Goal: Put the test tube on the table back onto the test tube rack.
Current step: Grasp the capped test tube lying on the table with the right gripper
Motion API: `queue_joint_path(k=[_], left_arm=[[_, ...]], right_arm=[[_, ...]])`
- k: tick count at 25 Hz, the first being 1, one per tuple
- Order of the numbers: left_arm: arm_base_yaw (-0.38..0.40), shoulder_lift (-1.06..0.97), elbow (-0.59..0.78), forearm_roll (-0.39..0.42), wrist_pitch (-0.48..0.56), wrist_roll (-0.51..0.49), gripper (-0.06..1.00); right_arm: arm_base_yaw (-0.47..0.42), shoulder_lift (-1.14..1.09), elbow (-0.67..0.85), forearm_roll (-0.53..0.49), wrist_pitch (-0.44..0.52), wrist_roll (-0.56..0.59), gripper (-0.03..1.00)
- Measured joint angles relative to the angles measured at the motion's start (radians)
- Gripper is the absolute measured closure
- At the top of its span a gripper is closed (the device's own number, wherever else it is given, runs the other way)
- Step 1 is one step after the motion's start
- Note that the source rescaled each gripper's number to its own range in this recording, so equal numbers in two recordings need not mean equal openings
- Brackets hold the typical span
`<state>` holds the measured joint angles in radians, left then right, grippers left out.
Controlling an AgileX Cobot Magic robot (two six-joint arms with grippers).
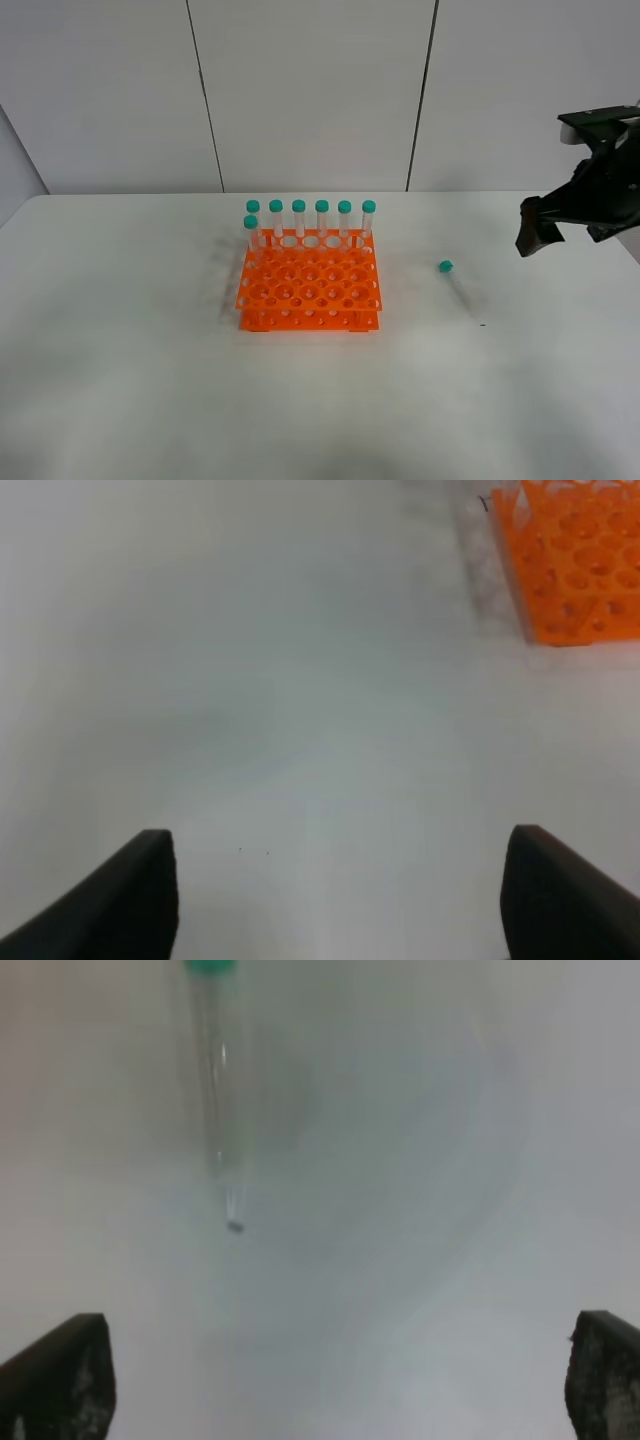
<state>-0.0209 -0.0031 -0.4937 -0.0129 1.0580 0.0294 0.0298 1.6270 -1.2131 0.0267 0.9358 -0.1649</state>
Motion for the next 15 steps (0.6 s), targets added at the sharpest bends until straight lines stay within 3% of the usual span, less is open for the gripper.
queue_joint_path(k=[6, 15], left_arm=[[0.000, 0.000, 0.000, 0.000, 0.000, 0.000, -0.06], [0.000, 0.000, 0.000, 0.000, 0.000, 0.000, -0.06]], right_arm=[[0.107, 0.181, -0.114, 0.009, -0.005, -0.006, -0.03], [0.095, 0.302, -0.123, 0.011, -0.029, 0.010, -0.03]])
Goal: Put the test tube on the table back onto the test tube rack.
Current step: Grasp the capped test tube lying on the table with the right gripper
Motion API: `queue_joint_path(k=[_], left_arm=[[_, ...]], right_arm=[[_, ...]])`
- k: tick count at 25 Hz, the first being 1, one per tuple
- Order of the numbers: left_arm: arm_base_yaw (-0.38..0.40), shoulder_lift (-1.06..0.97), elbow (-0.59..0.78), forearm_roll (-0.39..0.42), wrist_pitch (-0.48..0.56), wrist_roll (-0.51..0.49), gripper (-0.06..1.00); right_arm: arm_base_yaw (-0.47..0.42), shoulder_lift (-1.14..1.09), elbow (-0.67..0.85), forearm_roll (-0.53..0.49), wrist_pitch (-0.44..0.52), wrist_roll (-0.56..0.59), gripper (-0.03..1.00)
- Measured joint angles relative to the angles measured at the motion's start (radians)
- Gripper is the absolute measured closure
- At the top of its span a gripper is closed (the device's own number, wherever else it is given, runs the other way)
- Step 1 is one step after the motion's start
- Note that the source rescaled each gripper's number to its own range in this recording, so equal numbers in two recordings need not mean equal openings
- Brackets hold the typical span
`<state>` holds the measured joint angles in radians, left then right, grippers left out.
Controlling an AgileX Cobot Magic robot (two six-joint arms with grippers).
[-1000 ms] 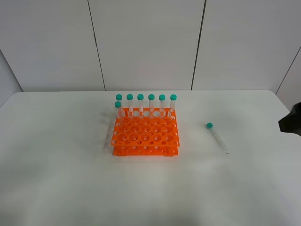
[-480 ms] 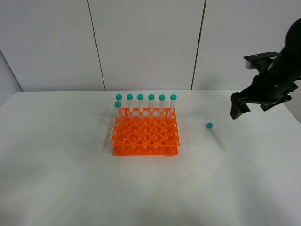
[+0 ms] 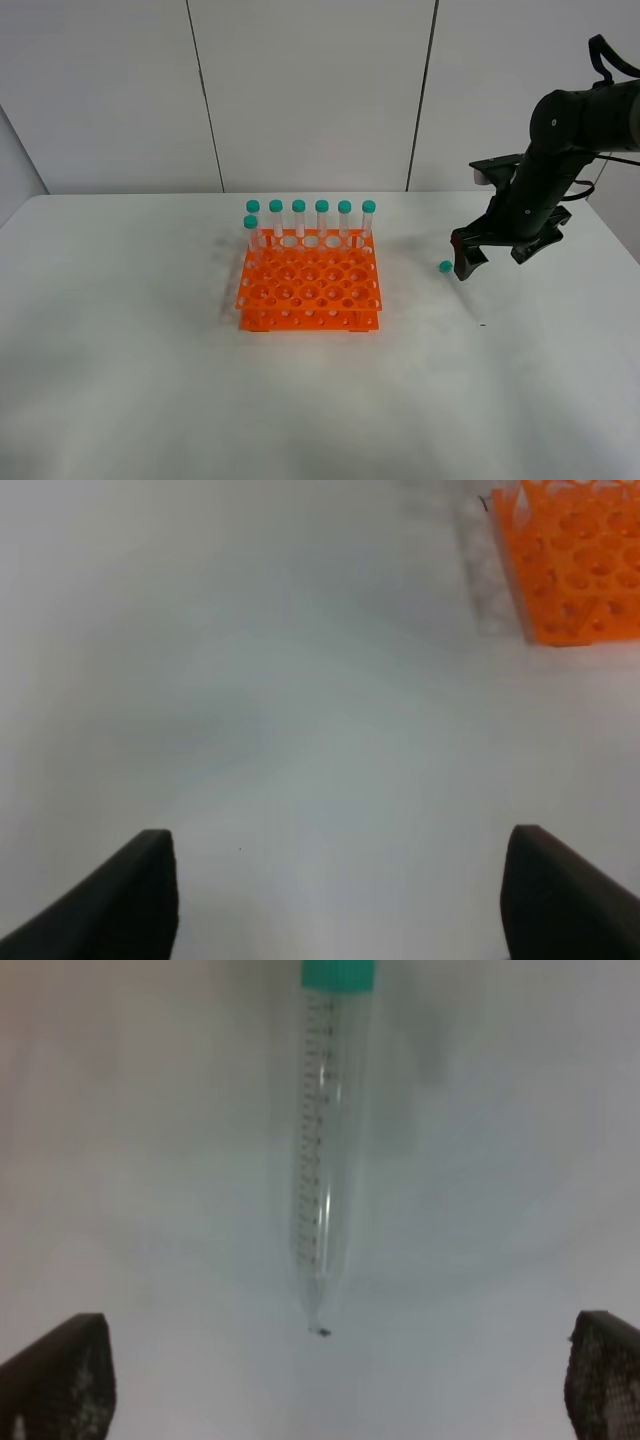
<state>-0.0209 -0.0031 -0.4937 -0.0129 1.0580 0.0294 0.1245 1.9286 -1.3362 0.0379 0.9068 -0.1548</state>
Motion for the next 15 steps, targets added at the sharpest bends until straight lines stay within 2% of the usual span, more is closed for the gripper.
queue_joint_path(k=[8, 15], left_arm=[[0.000, 0.000, 0.000, 0.000, 0.000, 0.000, -0.06], [0.000, 0.000, 0.000, 0.000, 0.000, 0.000, -0.06]], right_arm=[[-0.002, 0.055, -0.002, 0.074, -0.089, 0.002, -0.03], [-0.016, 0.089, -0.013, 0.077, -0.093, 0.016, -0.03]])
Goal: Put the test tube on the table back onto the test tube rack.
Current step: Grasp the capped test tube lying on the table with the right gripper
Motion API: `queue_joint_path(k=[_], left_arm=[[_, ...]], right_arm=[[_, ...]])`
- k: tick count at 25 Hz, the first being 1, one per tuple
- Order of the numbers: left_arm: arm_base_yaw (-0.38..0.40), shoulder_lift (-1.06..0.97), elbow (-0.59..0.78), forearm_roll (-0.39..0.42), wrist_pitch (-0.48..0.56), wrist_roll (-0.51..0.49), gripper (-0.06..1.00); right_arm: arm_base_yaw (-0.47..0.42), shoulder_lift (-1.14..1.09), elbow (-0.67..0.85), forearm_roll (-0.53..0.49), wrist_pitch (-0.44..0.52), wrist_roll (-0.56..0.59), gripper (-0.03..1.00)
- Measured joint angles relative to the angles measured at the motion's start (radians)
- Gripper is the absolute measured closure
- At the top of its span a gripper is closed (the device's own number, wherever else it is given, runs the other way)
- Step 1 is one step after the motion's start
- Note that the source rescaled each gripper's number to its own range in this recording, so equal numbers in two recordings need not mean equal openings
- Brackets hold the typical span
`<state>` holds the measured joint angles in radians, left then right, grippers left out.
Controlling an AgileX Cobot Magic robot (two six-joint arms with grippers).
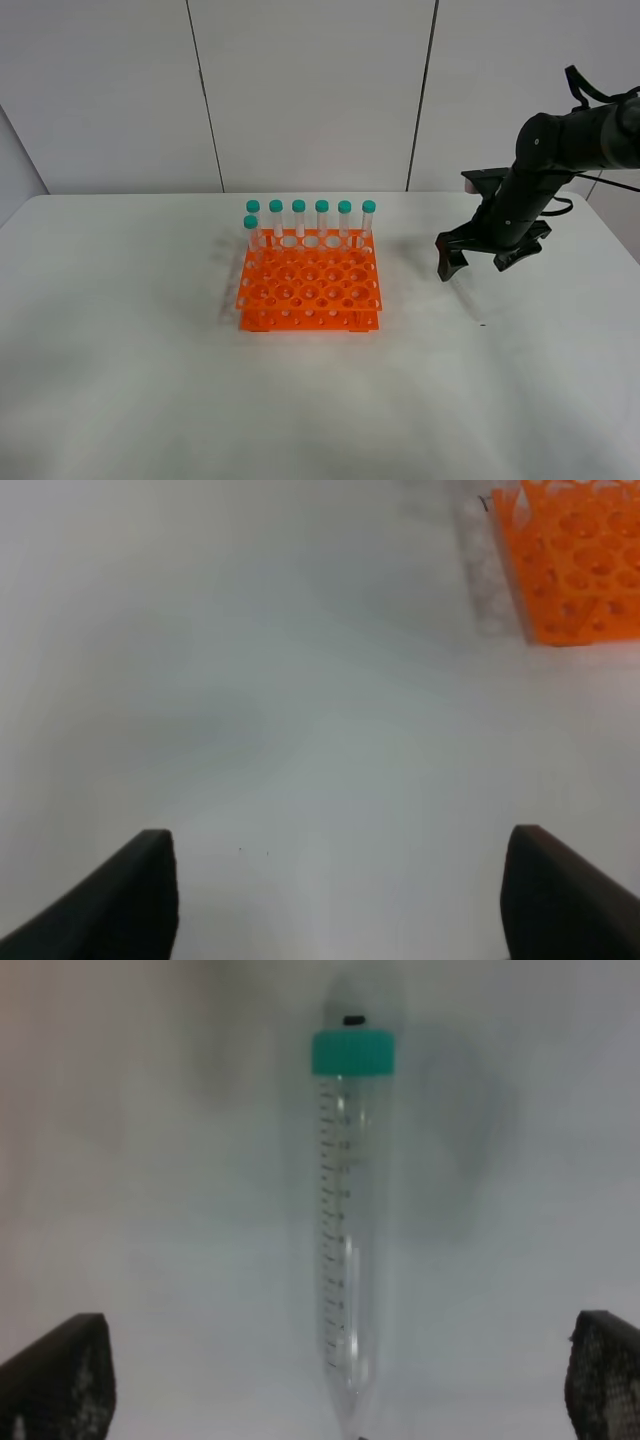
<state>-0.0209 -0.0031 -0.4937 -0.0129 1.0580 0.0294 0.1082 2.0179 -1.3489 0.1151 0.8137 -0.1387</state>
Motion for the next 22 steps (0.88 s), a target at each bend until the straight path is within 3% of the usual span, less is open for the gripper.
queue_joint_path(k=[22], left_arm=[[0.000, 0.000, 0.000, 0.000, 0.000, 0.000, -0.06]], right_arm=[[-0.018, 0.083, 0.000, -0.021, -0.006, -0.009, -0.03]])
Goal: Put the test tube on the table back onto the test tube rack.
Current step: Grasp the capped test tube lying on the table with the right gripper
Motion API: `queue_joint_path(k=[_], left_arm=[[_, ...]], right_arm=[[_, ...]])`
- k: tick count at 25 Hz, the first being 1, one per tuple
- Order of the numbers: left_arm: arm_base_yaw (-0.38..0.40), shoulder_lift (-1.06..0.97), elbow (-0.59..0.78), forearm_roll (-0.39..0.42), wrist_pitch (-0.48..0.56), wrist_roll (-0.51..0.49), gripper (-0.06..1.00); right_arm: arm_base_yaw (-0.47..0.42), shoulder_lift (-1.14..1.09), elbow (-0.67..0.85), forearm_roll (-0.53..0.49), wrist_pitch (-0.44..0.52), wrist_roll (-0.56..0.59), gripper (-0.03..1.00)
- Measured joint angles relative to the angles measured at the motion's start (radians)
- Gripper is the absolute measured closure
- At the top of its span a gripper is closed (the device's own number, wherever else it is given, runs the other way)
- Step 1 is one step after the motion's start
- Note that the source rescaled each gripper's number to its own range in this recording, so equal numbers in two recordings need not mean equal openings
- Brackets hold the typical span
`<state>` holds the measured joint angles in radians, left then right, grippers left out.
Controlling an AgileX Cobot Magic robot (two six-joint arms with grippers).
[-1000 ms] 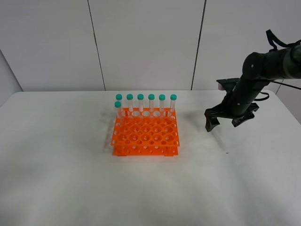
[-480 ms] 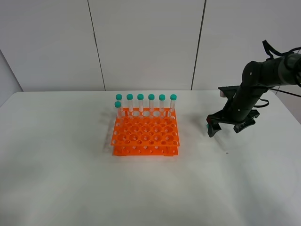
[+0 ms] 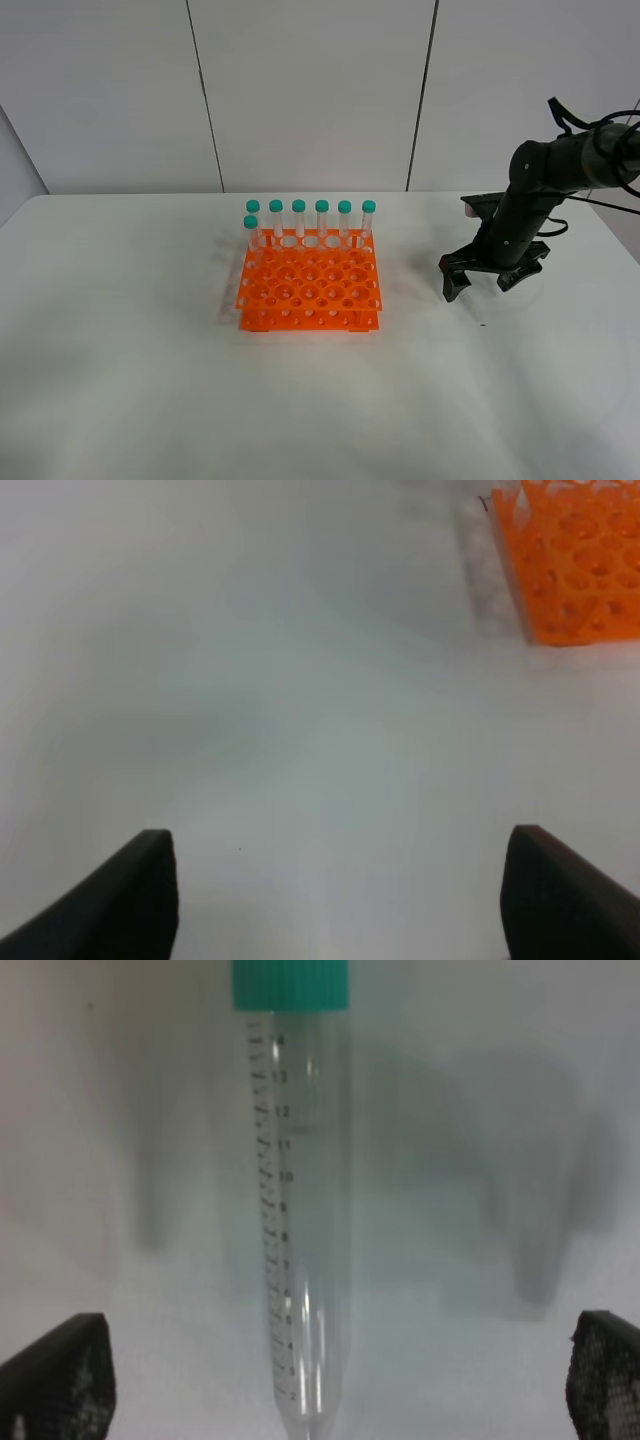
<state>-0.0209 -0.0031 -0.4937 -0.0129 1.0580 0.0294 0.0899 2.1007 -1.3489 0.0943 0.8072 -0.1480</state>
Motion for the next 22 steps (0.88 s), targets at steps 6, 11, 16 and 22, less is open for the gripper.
queue_joint_path(k=[6, 11, 16, 22], left_arm=[[0.000, 0.000, 0.000, 0.000, 0.000, 0.000, -0.06], [0.000, 0.000, 0.000, 0.000, 0.000, 0.000, -0.06], [0.000, 0.000, 0.000, 0.000, 0.000, 0.000, -0.06], [0.000, 0.000, 0.000, 0.000, 0.000, 0.000, -0.06]], right_arm=[[0.000, 0.000, 0.000, 0.000, 0.001, 0.000, -0.03], [0.006, 0.000, 0.000, -0.004, 0.001, 0.001, -0.03], [0.043, 0.000, -0.001, -0.017, -0.008, 0.009, -0.03], [0.040, 0.008, -0.001, -0.026, -0.021, 0.040, -0.03]])
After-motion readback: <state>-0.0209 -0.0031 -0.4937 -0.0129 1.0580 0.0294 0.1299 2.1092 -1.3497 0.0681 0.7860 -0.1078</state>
